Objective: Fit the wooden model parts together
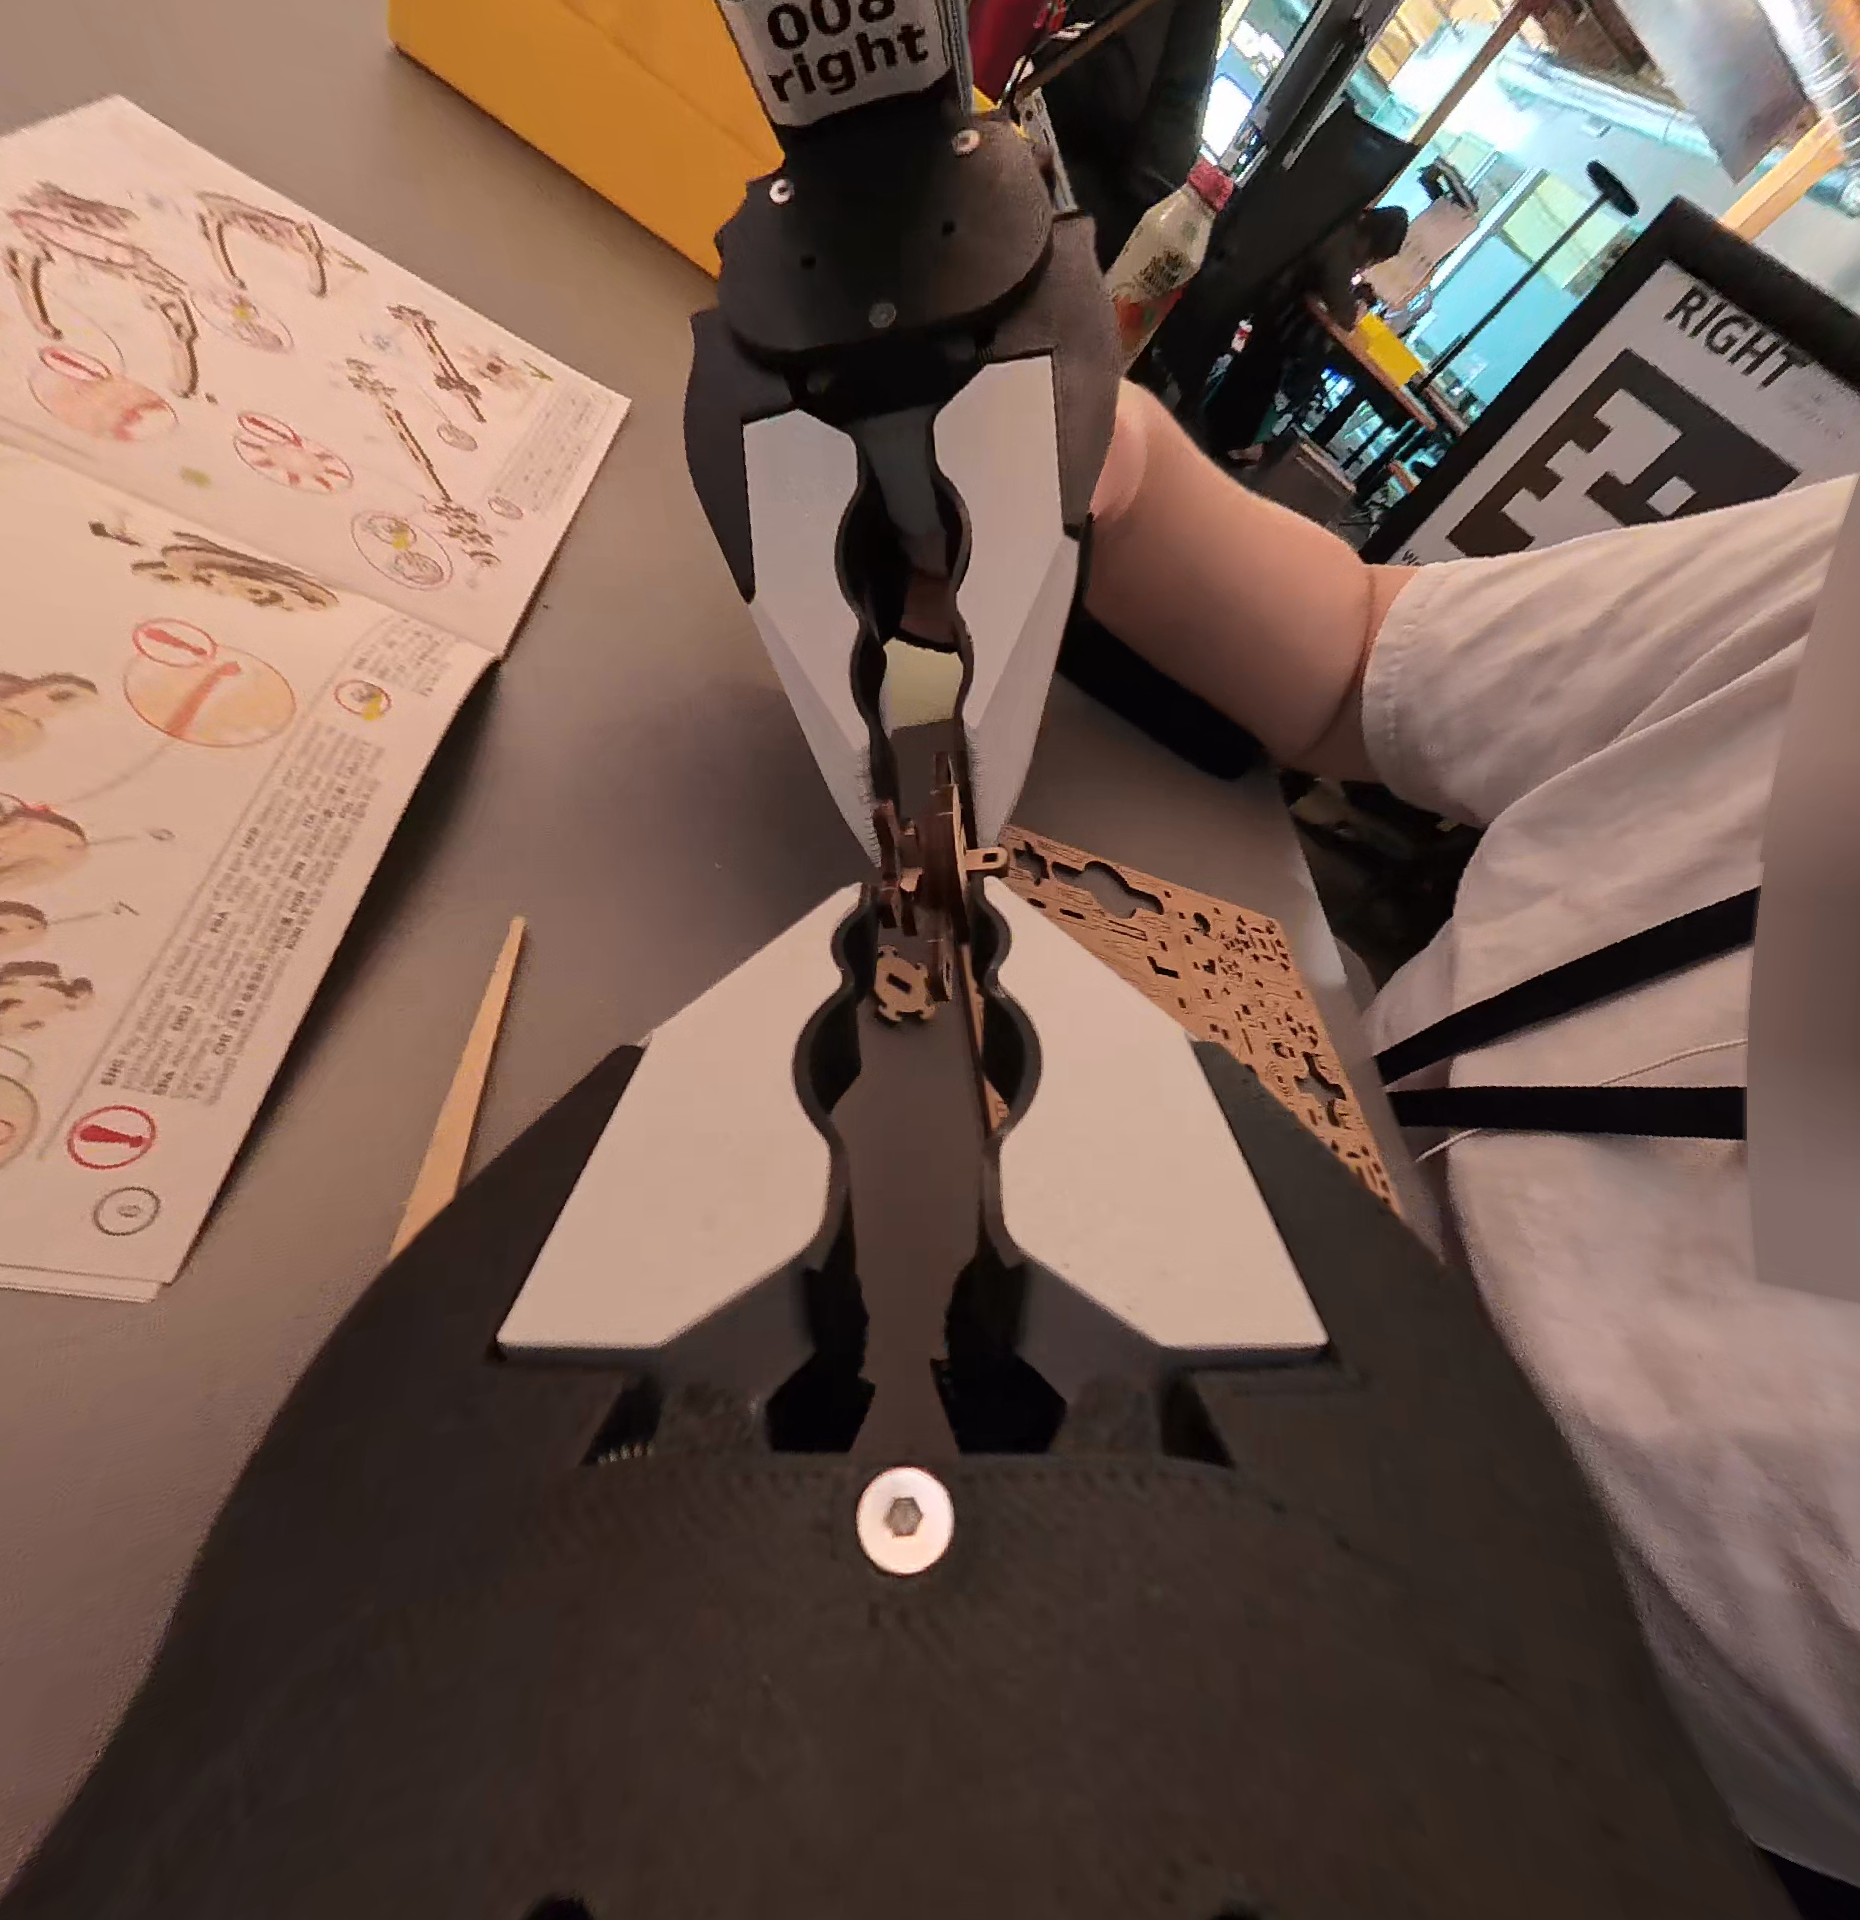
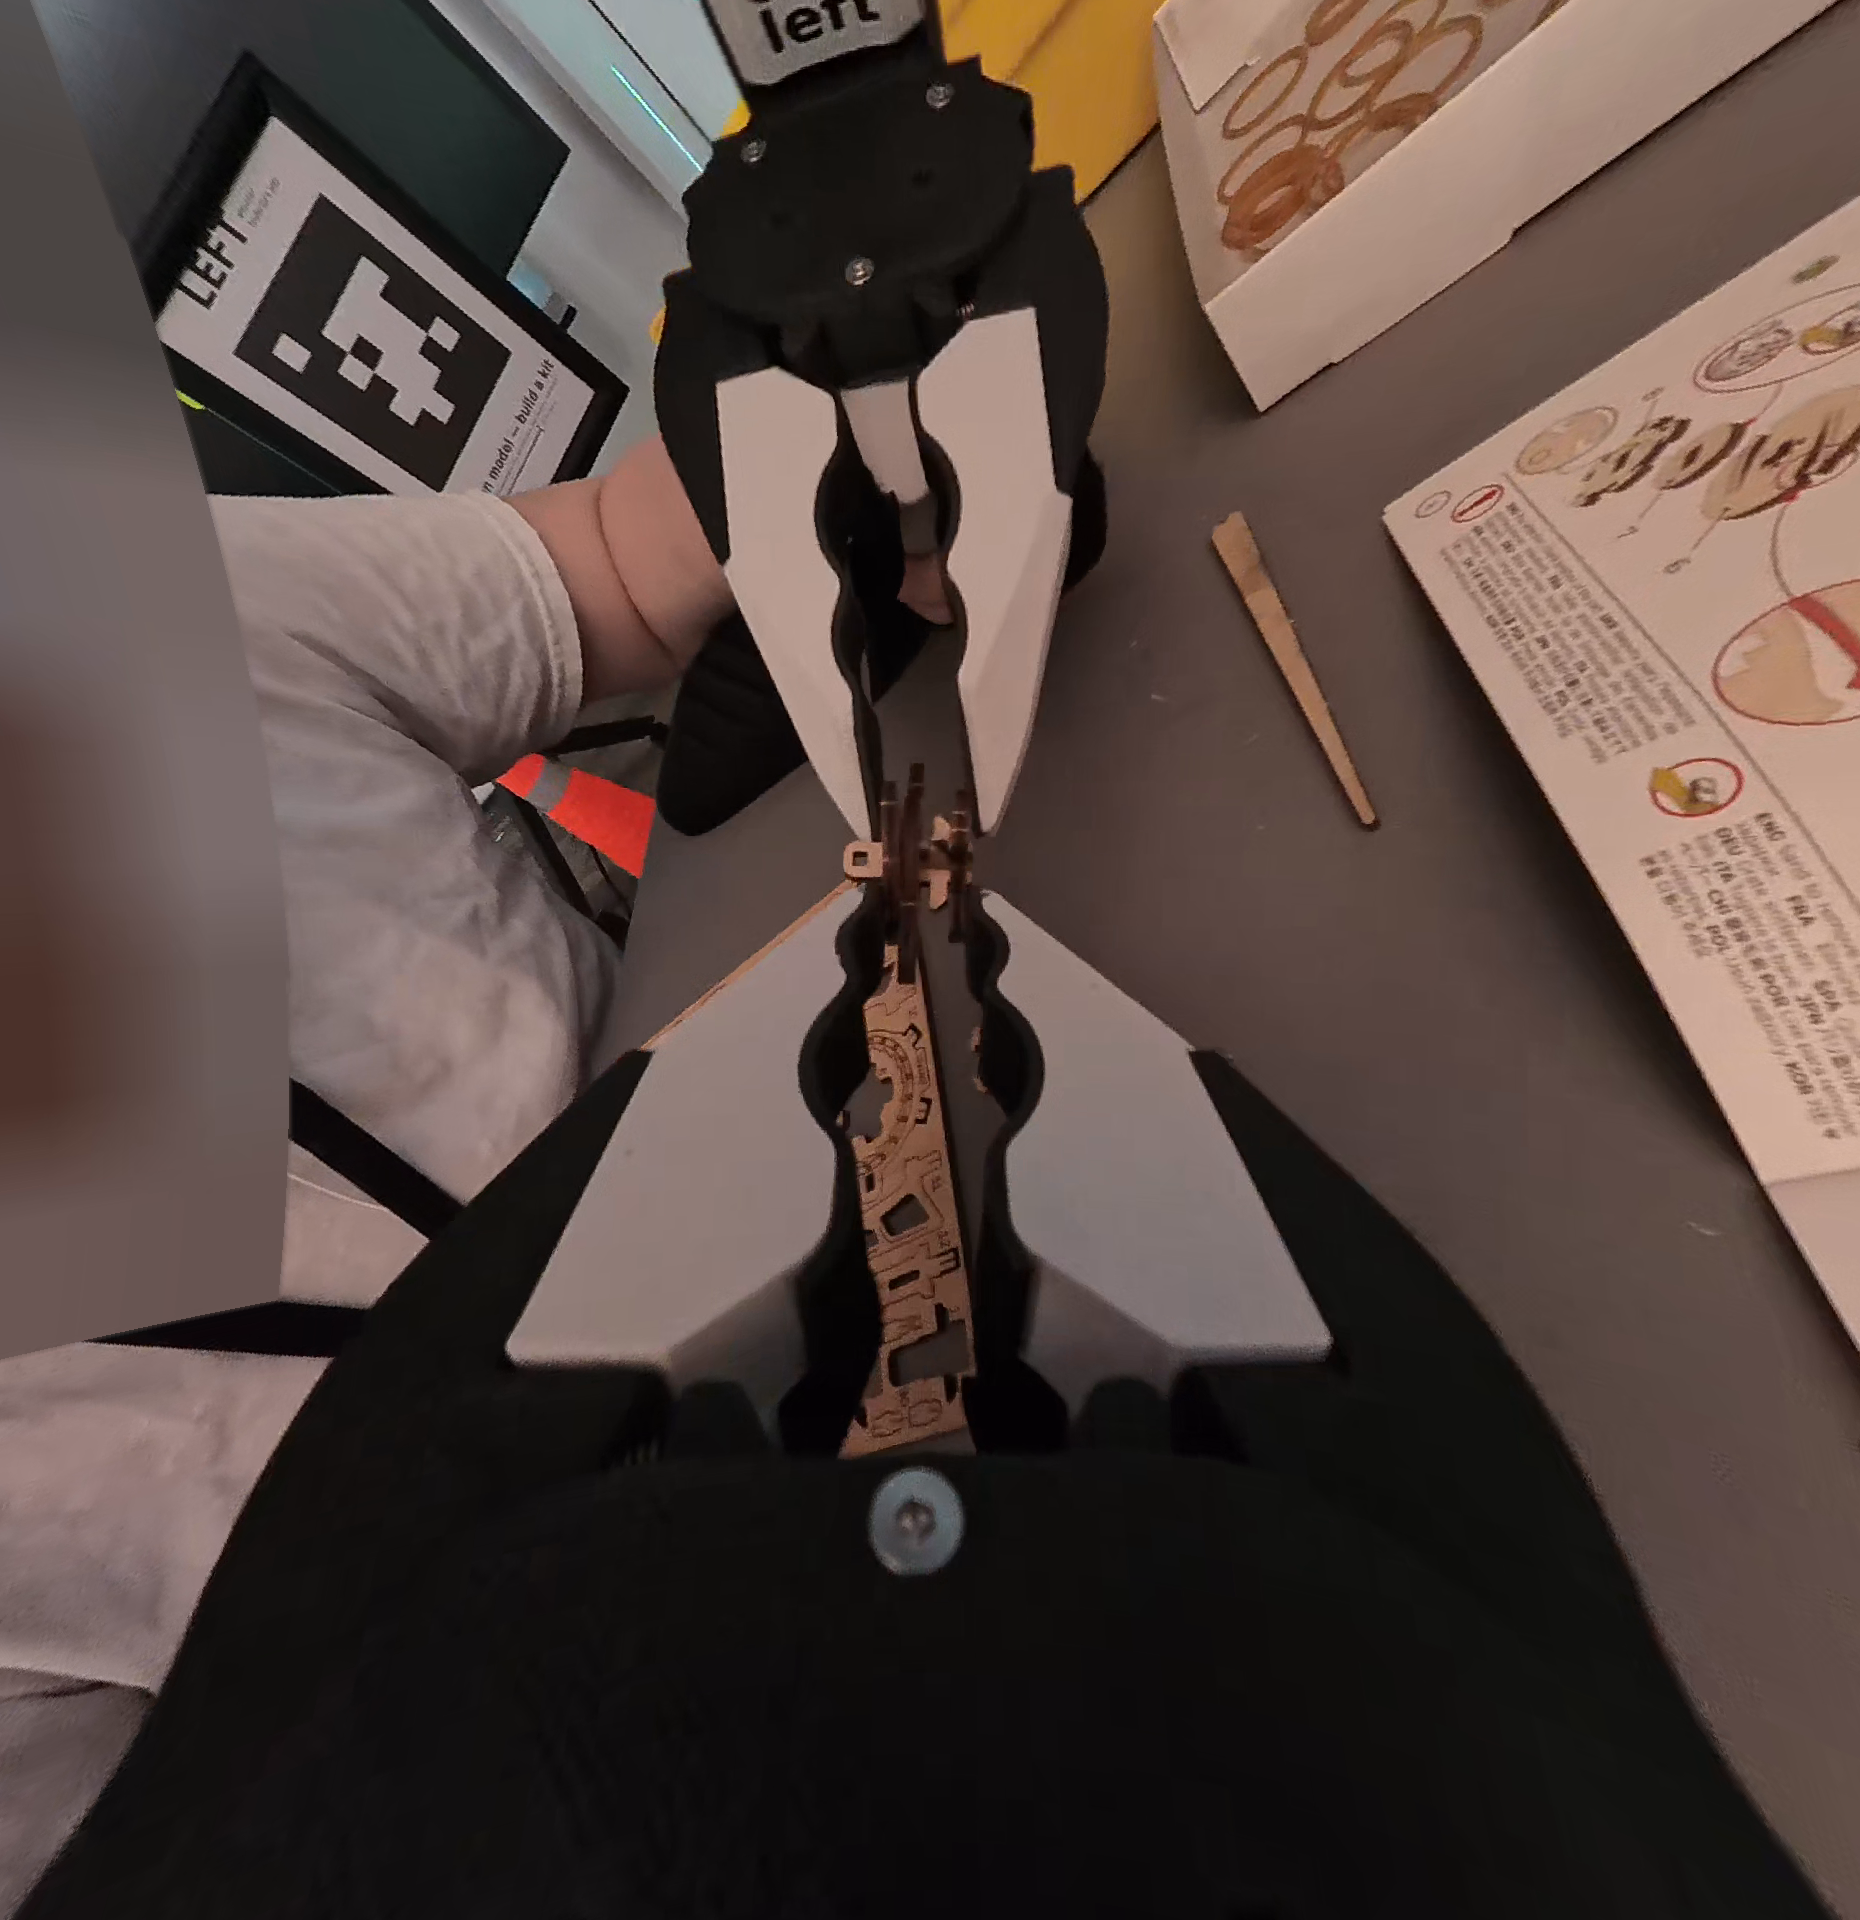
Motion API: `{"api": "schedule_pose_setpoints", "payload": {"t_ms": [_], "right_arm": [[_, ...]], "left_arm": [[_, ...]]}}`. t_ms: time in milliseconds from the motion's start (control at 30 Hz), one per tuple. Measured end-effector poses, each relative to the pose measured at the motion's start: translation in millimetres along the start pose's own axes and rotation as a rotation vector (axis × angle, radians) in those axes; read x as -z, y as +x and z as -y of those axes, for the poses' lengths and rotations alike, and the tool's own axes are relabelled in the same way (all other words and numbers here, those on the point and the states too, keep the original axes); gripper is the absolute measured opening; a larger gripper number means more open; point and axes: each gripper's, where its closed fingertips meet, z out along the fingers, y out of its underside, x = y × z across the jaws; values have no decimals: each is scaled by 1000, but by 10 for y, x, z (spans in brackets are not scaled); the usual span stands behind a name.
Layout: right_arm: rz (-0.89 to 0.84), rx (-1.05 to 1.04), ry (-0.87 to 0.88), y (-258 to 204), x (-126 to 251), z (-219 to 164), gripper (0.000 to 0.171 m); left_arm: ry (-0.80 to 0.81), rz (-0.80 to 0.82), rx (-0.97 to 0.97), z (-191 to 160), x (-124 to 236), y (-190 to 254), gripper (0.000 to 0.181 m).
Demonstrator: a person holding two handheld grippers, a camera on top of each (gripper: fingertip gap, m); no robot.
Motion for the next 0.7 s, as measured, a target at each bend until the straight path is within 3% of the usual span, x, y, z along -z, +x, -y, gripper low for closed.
{"api": "schedule_pose_setpoints", "payload": {"t_ms": [700], "right_arm": [[22, -45, 4, -13, 5, 6, 14]], "left_arm": [[-4, -46, 83, -2, 16, 15, 14]]}}
